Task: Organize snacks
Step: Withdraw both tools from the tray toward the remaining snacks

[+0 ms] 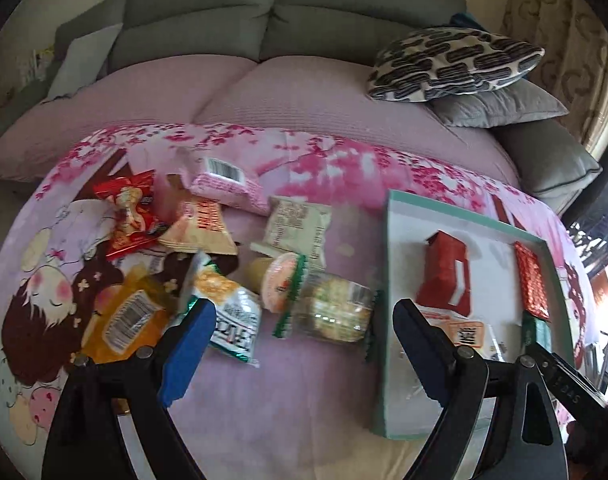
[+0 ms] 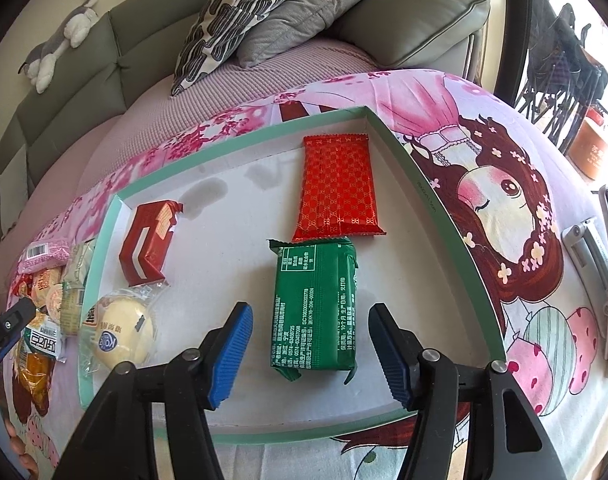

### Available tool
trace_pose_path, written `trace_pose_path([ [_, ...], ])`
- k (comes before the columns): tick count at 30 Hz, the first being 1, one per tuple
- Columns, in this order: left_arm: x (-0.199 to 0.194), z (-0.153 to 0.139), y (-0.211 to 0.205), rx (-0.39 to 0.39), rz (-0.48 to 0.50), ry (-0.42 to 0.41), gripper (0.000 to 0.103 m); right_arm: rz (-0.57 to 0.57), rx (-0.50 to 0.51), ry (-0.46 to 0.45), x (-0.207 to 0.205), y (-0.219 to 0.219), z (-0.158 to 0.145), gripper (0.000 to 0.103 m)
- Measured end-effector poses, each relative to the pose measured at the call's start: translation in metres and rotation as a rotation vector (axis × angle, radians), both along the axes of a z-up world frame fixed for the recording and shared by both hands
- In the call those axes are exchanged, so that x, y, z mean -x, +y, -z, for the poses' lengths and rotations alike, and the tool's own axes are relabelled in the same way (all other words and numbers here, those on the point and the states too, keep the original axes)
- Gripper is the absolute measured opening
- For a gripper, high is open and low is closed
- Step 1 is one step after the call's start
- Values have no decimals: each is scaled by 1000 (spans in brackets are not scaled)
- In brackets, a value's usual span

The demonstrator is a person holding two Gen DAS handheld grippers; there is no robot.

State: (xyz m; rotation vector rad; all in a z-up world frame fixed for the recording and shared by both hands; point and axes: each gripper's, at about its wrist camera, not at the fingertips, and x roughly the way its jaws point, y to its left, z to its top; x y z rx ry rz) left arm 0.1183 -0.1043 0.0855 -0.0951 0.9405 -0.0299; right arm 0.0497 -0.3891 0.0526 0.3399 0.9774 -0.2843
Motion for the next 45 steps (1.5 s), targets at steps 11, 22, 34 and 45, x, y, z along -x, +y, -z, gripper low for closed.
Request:
trace_pose_path([
  [11, 3, 9, 29, -70, -152, 29, 91, -13, 10, -29, 0, 4, -2, 101],
  [22, 4, 15, 34, -62, -190, 50, 101, -42, 36, -59, -1, 9, -6, 103],
  [34, 16, 20, 62, -57, -239, 129, 101, -144, 41, -114, -10, 55, -18, 103],
  [45, 29, -3, 124, -68, -324, 90, 101, -385, 22, -169, -19, 146, -25, 103],
])
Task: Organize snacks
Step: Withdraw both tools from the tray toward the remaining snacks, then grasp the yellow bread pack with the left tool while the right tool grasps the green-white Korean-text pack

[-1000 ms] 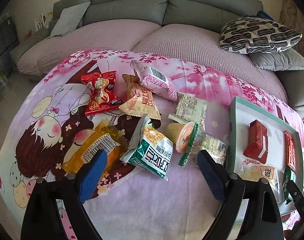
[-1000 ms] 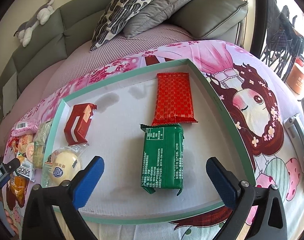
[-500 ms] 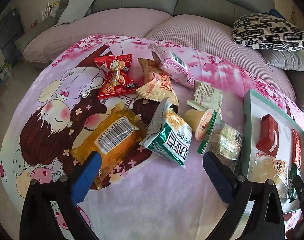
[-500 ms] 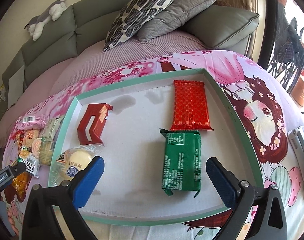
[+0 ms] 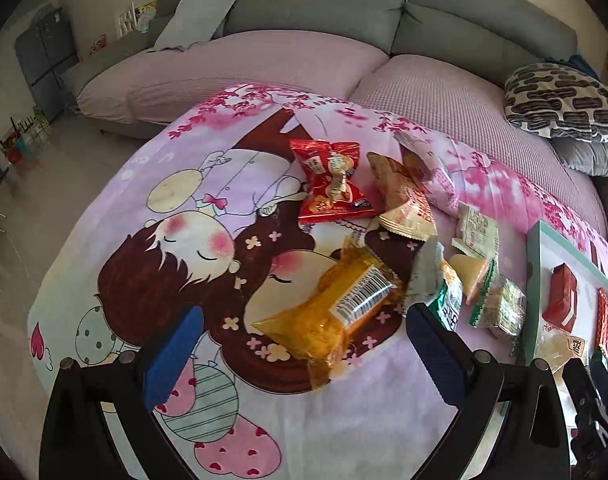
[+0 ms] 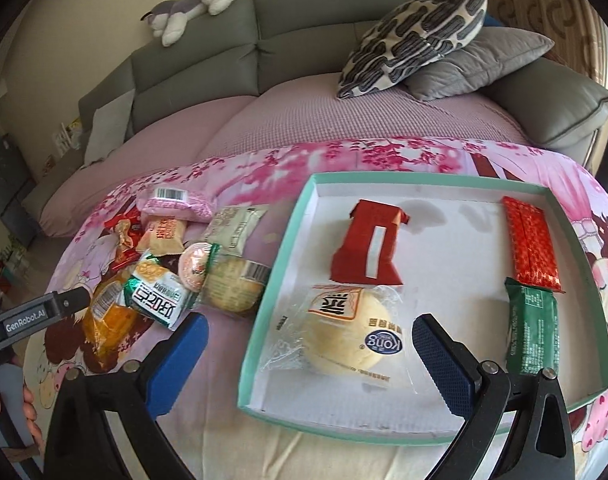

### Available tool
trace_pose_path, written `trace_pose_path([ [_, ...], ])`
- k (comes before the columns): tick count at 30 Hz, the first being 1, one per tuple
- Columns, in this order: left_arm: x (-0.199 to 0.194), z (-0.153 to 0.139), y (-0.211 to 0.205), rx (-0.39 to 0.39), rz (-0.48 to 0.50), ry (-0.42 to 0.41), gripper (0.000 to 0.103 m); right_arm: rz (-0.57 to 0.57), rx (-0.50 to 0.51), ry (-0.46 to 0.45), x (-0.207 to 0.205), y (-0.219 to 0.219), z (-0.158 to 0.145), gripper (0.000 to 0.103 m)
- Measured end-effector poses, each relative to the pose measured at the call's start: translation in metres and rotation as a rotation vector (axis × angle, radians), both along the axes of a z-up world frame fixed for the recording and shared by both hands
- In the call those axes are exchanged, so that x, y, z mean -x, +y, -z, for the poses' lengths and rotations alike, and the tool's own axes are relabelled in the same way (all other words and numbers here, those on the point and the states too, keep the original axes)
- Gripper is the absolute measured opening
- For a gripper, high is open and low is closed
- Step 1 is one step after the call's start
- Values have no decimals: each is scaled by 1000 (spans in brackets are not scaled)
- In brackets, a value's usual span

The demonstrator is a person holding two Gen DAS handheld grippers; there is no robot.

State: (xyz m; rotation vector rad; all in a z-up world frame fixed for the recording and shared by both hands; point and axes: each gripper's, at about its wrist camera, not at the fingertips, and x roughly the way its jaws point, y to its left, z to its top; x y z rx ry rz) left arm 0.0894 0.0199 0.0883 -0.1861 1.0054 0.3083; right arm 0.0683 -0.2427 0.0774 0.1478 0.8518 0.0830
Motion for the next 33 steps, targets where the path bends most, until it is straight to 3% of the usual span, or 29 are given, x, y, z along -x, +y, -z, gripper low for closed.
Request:
trace_pose_path([
  [6, 4, 4, 27, 57, -58, 1, 101, -68, -26, -26, 3, 25, -6, 103],
  [14, -12, 16, 13, 99, 46, 19, 101, -127, 2, -28, 0, 47, -2, 103],
  [21, -23, 16, 18, 145, 41, -21, 101, -148, 3, -17, -9, 59, 1, 103],
  [33, -36, 38, 40, 187, 10, 67, 101, -172, -155, 69, -39, 90, 10, 96],
])
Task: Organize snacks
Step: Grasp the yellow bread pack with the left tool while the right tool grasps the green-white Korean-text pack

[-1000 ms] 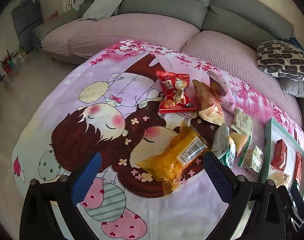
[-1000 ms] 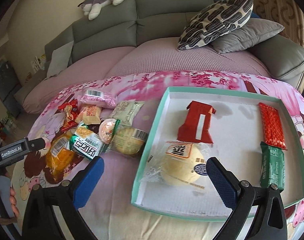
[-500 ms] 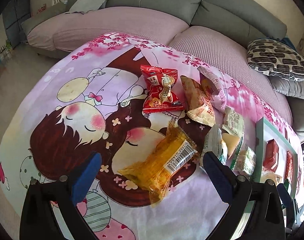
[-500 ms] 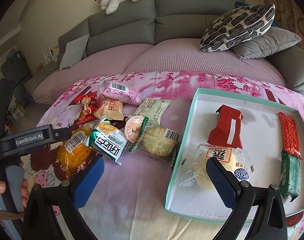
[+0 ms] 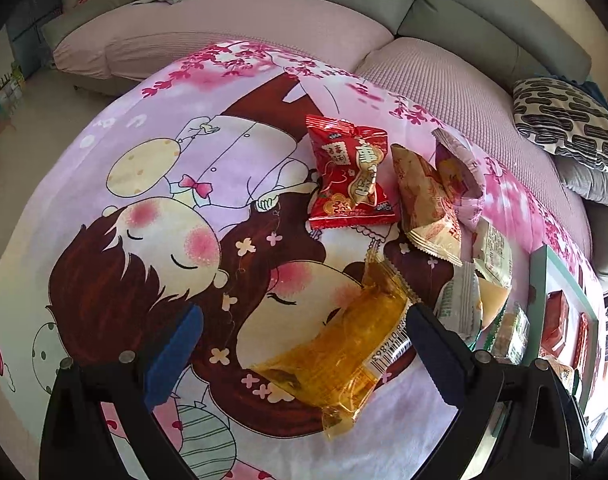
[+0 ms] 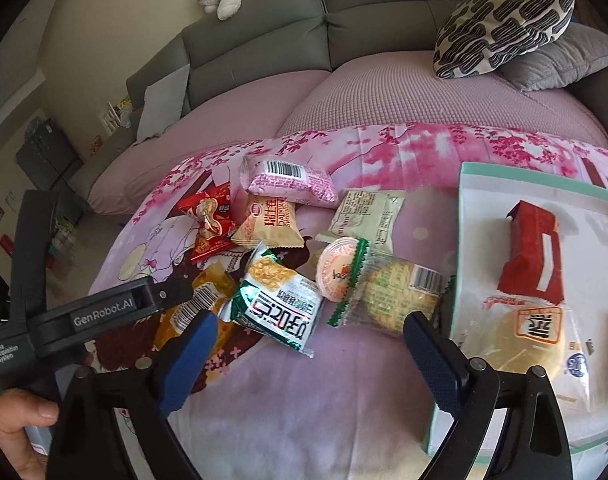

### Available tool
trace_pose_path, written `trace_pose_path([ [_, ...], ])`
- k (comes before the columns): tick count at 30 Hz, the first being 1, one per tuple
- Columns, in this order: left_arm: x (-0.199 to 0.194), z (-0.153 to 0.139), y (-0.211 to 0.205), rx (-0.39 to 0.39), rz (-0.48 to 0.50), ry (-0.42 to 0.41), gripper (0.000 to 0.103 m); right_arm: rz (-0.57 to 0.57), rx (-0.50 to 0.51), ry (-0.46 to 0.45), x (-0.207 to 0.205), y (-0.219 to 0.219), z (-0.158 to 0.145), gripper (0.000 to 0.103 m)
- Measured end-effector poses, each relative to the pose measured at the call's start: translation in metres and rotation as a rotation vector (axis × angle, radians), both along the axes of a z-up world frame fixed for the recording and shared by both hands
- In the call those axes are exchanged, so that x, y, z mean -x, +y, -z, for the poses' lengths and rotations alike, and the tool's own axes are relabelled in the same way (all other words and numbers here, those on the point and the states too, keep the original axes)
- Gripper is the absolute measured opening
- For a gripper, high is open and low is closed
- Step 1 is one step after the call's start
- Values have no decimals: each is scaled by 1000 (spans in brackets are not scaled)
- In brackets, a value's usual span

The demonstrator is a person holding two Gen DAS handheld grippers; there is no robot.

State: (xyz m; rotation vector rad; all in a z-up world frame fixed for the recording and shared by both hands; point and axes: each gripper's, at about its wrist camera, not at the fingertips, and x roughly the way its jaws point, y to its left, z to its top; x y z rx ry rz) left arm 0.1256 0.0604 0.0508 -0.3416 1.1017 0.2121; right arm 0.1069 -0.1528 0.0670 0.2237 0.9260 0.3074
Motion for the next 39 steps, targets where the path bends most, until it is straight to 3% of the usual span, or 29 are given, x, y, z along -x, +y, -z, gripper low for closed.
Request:
trace_pose_path([
  [6, -3, 4, 9, 7, -15, 11, 101, 2, -64, 92, -18, 13, 16, 95],
  [13, -6, 4, 11, 6, -18, 3, 101, 33, -76, 132, -33, 22, 18, 93],
  [19, -3, 4, 18, 35, -46, -10, 101, 38, -98, 190, -41, 28, 29, 78],
  [21, -4, 4, 18, 43, -36, -8, 101, 41, -104, 206, -41, 28, 33, 68],
  [24, -5, 5, 12, 60, -10, 2, 101, 43, -118, 208, -39, 24, 36, 64],
  [39, -12, 8, -19, 62, 141, 22, 101, -17, 31, 154, -7, 18, 22, 48],
])
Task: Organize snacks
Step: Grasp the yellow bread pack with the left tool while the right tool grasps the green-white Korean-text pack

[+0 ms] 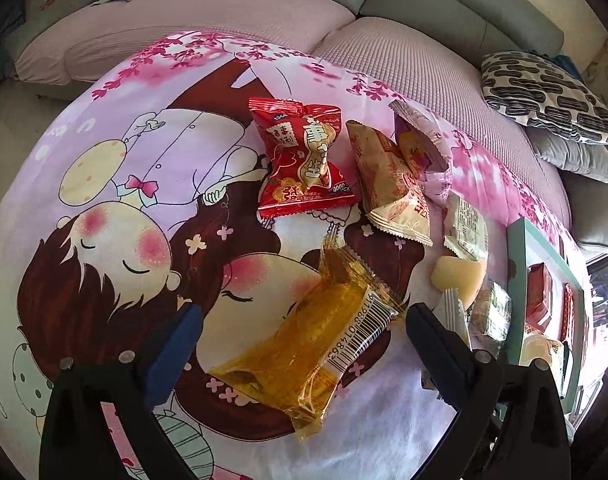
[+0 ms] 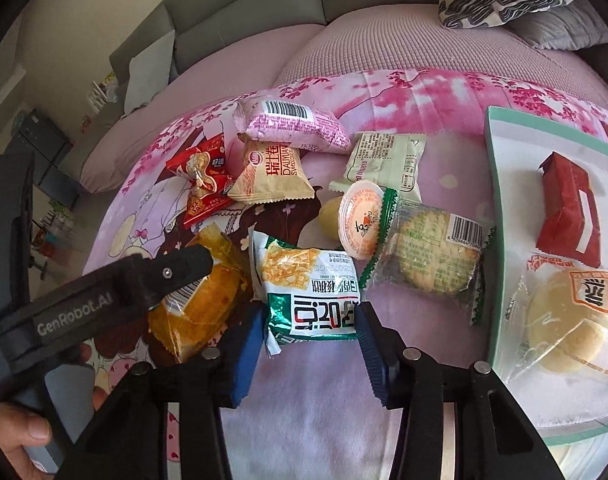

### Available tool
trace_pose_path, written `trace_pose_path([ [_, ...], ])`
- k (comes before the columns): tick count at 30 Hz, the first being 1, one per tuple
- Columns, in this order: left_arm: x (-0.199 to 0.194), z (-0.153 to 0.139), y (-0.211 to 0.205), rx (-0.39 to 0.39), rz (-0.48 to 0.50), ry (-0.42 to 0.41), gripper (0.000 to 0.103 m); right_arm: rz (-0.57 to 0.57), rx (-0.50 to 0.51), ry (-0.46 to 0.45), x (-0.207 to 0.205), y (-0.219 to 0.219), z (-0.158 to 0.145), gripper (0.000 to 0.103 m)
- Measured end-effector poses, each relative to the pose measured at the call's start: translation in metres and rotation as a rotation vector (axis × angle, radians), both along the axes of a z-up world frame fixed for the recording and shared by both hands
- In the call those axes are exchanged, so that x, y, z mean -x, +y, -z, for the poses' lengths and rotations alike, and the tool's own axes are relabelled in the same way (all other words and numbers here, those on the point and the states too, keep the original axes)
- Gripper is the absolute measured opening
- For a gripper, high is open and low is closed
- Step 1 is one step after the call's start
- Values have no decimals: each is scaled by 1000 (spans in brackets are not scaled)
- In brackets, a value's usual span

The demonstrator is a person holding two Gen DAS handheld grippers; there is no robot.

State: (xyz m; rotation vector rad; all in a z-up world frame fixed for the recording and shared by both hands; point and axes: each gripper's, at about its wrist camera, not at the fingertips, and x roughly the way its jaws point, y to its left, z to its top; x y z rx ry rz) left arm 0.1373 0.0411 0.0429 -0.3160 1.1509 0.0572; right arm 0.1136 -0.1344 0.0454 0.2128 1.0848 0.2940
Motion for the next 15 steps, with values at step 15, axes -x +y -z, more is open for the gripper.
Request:
trace_pose_path([
  [15, -4, 15, -5, -84, 4, 57, 87, -27, 38, 13, 6, -3, 6, 46],
])
